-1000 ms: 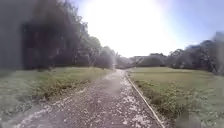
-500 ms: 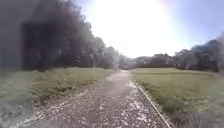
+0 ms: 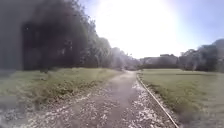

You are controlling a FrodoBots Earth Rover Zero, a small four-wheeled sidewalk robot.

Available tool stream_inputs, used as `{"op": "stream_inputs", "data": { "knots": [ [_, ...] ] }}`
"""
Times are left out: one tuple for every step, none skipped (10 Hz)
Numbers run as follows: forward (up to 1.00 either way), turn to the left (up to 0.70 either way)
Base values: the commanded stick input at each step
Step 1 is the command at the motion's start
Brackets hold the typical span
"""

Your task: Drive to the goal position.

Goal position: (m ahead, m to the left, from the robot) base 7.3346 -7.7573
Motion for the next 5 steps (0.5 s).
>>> {"op": "stream_inputs", "data": {
  "knots": [
    [0.5,0.0],
    [0.5,0.0],
    [0.5,0.0],
    [0.5,0.0],
    [0.5,0.0]
  ]
}}
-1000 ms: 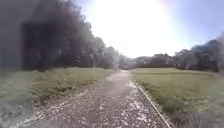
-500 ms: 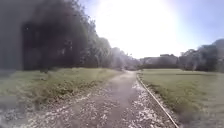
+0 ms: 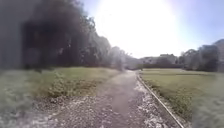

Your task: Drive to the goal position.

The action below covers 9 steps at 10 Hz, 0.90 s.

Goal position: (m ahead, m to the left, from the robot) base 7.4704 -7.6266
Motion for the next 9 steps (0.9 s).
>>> {"op": "stream_inputs", "data": {
  "knots": [
    [0.5,0.0],
    [0.5,0.0],
    [0.5,0.0],
    [0.5,0.0],
    [0.5,0.0],
    [0.5,0.0],
    [0.5,0.0],
    [0.5,0.0],
    [0.5,0.0]
  ]
}}
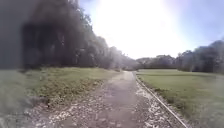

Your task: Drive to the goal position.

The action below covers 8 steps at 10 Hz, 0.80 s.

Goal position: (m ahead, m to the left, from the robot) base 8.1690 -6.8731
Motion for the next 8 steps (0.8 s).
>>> {"op": "stream_inputs", "data": {
  "knots": [
    [0.5,0.0],
    [0.5,0.0],
    [0.5,0.0],
    [0.5,0.0],
    [0.5,0.0],
    [0.5,-0.27],
    [0.5,-0.25],
    [0.5,-0.08]
  ]
}}
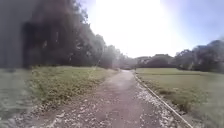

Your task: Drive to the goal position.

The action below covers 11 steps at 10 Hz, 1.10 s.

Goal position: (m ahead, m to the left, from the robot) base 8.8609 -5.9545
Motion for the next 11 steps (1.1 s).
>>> {"op": "stream_inputs", "data": {
  "knots": [
    [0.5,0.0],
    [0.5,0.0],
    [0.5,0.0],
    [0.5,0.0],
    [0.5,0.0],
    [0.5,0.0],
    [0.5,-0.02],
    [0.5,-0.2],
    [0.5,-0.27],
    [0.5,0.0],
    [0.5,0.0]
  ]
}}
